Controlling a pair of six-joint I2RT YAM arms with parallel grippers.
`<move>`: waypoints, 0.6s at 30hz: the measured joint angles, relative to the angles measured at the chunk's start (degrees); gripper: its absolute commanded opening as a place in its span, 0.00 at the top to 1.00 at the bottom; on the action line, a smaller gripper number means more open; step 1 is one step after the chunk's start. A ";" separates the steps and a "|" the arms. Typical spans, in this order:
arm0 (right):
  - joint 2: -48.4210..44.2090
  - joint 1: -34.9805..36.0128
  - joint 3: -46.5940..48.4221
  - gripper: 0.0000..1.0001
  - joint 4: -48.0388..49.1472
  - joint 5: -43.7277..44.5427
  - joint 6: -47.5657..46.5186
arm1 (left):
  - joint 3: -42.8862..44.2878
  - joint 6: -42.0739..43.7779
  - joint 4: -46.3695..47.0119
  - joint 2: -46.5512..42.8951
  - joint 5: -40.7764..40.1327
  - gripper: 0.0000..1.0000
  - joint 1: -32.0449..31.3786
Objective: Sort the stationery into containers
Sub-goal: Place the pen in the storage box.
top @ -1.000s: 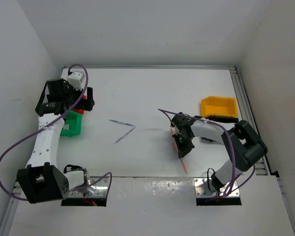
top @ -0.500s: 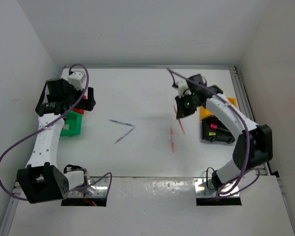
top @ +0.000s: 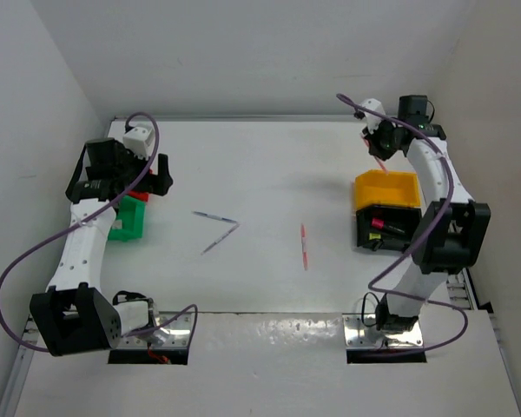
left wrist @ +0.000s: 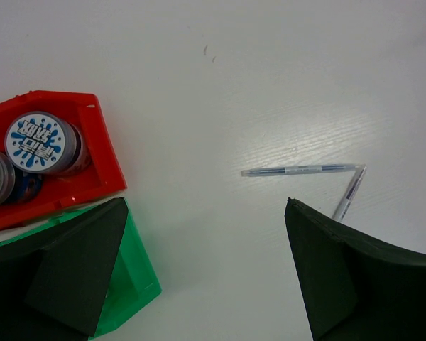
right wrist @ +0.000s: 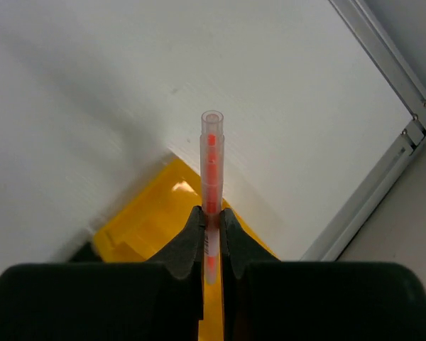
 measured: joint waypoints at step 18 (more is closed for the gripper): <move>7.56 -9.31 -1.16 0.42 -8.55 -1.64 -15.52 | -0.96 0.17 -0.02 0.02 -1.51 0.00 -0.02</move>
